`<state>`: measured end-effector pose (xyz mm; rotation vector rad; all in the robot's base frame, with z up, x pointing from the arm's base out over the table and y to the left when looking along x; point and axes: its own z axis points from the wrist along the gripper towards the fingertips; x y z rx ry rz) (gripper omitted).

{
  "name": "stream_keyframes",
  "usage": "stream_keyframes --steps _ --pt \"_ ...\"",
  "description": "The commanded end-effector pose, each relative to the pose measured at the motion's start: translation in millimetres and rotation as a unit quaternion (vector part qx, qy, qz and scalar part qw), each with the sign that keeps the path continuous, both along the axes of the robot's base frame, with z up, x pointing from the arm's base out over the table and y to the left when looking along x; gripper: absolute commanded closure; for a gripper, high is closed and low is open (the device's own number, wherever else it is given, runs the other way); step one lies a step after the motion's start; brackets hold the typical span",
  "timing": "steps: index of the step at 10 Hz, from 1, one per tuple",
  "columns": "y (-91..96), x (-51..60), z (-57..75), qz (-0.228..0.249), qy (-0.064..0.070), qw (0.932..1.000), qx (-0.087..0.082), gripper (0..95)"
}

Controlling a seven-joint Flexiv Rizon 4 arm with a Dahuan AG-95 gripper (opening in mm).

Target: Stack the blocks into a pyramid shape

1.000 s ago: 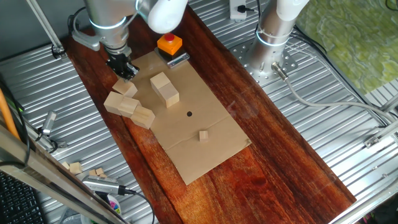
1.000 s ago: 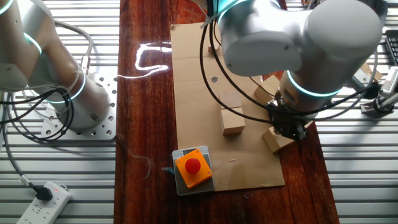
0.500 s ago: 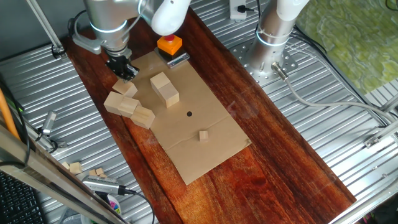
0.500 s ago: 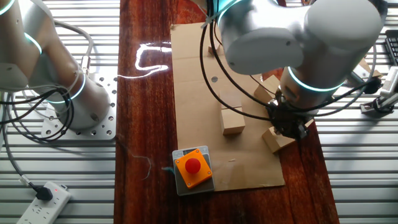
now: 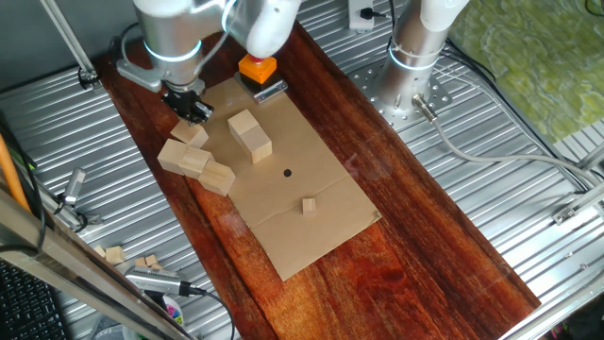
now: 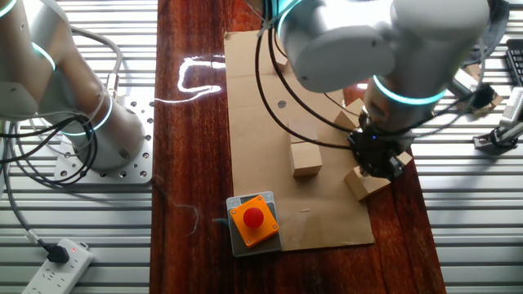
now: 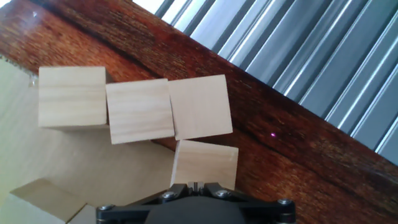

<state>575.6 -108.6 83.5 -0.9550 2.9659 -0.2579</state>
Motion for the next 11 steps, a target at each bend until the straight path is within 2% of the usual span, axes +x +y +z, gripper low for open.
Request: stream_keyframes --steps 1,4,7,8,9,11 --pt "-0.9 -0.8 1.2 -0.008 -0.011 0.9998 -0.015 95.0" --pt "-0.9 -0.8 1.2 0.000 -0.014 0.9997 -0.020 95.0" --pt "-0.9 -0.8 1.2 0.012 -0.018 0.9998 -0.004 95.0" --pt "-0.9 -0.8 1.2 0.020 -0.017 0.9997 0.006 76.0" --pt "-1.1 0.1 2.6 0.028 -0.014 0.9995 0.008 57.0" --pt "-3.9 14.7 12.7 0.049 -0.004 0.9988 0.008 19.0"
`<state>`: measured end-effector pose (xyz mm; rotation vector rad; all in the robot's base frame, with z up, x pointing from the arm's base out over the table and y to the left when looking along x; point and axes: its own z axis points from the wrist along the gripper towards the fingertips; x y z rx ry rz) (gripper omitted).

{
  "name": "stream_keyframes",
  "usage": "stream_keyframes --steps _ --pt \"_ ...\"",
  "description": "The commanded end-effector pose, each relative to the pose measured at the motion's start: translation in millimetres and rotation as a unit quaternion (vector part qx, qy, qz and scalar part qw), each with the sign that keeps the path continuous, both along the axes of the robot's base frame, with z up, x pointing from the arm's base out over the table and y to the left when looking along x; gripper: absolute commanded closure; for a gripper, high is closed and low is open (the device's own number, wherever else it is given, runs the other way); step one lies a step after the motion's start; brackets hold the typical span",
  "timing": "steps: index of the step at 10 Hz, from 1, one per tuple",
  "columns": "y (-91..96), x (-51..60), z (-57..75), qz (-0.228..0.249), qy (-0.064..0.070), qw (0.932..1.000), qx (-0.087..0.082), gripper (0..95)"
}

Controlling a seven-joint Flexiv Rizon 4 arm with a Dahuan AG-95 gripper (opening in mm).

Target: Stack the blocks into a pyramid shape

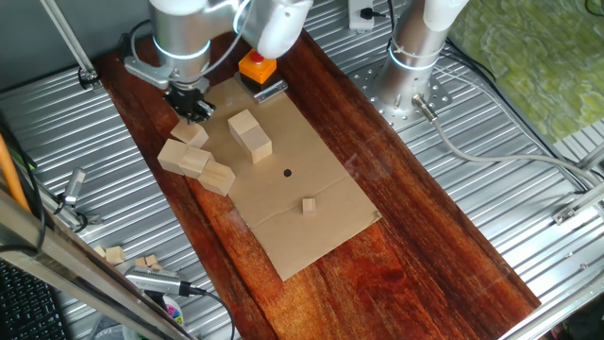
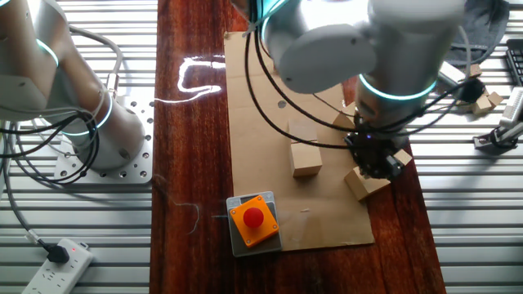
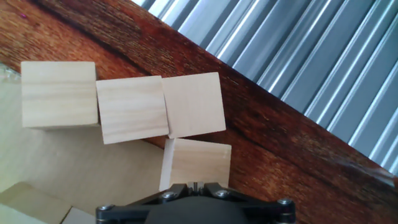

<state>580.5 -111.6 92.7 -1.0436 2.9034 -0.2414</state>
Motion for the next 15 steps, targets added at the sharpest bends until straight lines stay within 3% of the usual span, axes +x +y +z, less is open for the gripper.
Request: stream_keyframes --steps 1,2,3,5,7,9,15 --pt "-3.0 15.5 4.6 0.019 0.008 0.9998 0.002 19.0" --pt "-5.5 24.7 4.7 0.030 0.010 0.9994 0.012 19.0" --pt "-6.9 30.7 3.1 0.034 0.012 0.9992 0.016 0.0" --pt "-9.5 36.7 -1.8 0.031 0.021 0.9989 0.028 0.0" --pt "-11.1 38.5 -4.4 -0.010 0.044 0.9973 0.058 0.0" --pt "-10.4 39.3 -5.9 -0.013 0.055 0.9967 0.059 0.0" --pt "-9.4 32.5 -19.6 -0.021 0.057 0.9965 0.057 0.0"
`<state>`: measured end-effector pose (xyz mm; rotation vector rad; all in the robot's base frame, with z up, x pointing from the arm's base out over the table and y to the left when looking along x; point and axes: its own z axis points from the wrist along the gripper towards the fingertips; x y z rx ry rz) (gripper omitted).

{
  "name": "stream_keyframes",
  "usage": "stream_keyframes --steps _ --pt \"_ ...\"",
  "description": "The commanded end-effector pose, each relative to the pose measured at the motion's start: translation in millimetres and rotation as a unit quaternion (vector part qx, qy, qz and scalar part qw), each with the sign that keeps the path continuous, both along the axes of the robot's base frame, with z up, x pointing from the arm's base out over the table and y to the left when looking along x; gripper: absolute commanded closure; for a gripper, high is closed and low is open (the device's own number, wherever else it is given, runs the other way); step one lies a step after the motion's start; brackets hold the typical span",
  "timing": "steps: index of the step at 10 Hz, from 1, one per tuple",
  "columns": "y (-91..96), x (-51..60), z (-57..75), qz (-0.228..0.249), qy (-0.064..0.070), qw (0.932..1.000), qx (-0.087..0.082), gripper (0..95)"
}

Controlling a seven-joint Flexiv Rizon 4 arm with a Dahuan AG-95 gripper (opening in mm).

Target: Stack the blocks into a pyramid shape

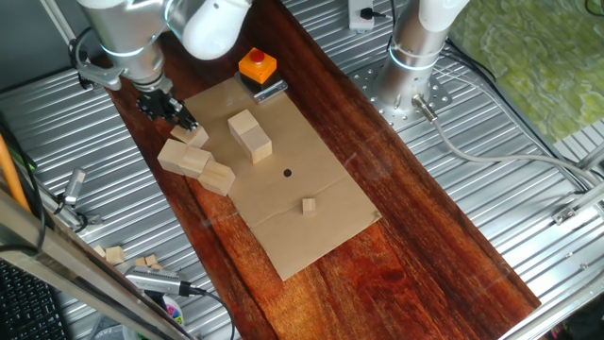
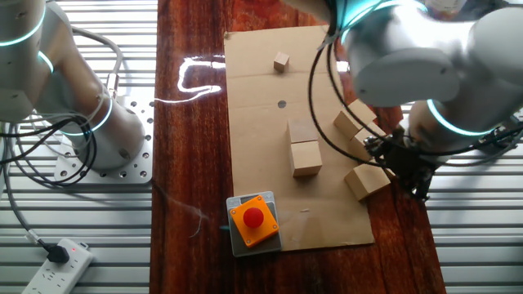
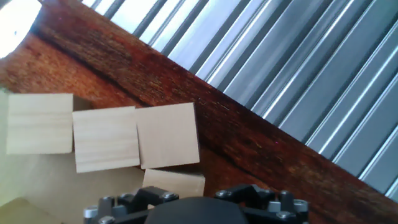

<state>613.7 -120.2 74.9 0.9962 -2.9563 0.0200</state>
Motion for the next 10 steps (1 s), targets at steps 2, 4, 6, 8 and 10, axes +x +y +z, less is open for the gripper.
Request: stream_keyframes --steps 2,4,6,8,10 --pt "-0.2 -7.5 -7.9 -0.002 0.000 1.0000 0.001 0.0" --pt "4.1 -13.7 -14.7 -0.007 -0.002 1.0000 0.001 0.0" --pt "7.8 -14.1 -17.0 -0.009 -0.003 1.0000 -0.001 0.0" --pt "7.7 -15.8 -23.7 -0.009 -0.005 0.9999 -0.004 0.0" --pt "6.5 -17.6 -27.9 -0.008 -0.007 0.9999 -0.004 0.0"
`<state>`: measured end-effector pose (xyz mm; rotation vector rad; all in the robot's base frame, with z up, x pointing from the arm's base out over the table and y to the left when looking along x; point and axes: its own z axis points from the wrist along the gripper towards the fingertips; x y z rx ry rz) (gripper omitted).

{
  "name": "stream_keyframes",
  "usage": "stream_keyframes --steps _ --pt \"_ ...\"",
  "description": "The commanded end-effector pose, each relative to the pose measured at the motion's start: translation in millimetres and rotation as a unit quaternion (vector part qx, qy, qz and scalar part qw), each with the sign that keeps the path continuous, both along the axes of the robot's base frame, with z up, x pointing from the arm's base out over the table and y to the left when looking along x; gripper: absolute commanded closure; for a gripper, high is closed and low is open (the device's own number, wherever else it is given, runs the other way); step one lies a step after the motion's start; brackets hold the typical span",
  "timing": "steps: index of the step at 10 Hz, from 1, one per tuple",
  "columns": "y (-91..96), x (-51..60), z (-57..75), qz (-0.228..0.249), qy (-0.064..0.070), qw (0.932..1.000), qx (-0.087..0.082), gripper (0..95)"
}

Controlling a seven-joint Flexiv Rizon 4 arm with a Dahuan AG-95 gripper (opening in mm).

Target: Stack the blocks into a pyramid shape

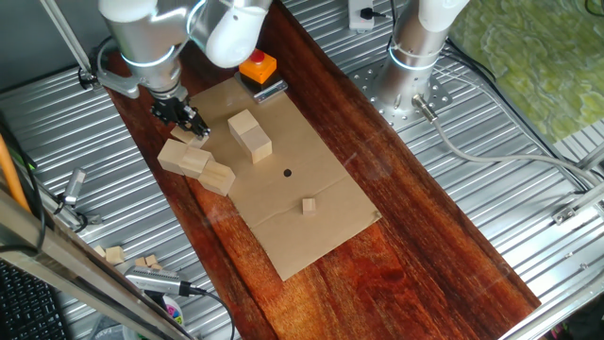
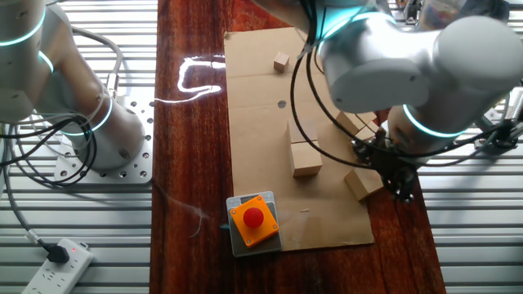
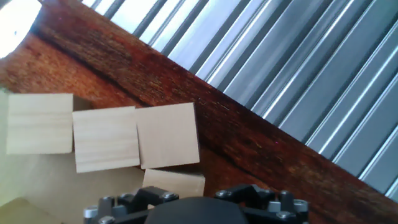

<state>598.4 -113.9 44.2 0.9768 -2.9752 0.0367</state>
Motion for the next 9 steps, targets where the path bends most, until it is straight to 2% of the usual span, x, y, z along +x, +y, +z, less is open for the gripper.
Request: stream_keyframes --steps 1,4,6,7,8,9 --pt "-0.8 -3.5 0.0 0.001 -0.001 1.0000 0.000 0.0" --pt "-1.0 -5.5 -4.1 0.002 -0.004 1.0000 0.000 0.0" --pt "-0.8 -5.3 -5.2 -0.002 -0.007 1.0000 -0.001 38.0" --pt "-0.6 -5.2 -5.4 -0.008 -0.008 0.9999 -0.001 76.0" --pt "-0.7 -5.2 -5.6 -0.009 -0.007 0.9999 -0.002 95.0" --pt "-0.7 -5.2 -5.6 -0.008 -0.007 0.9999 -0.001 95.0"
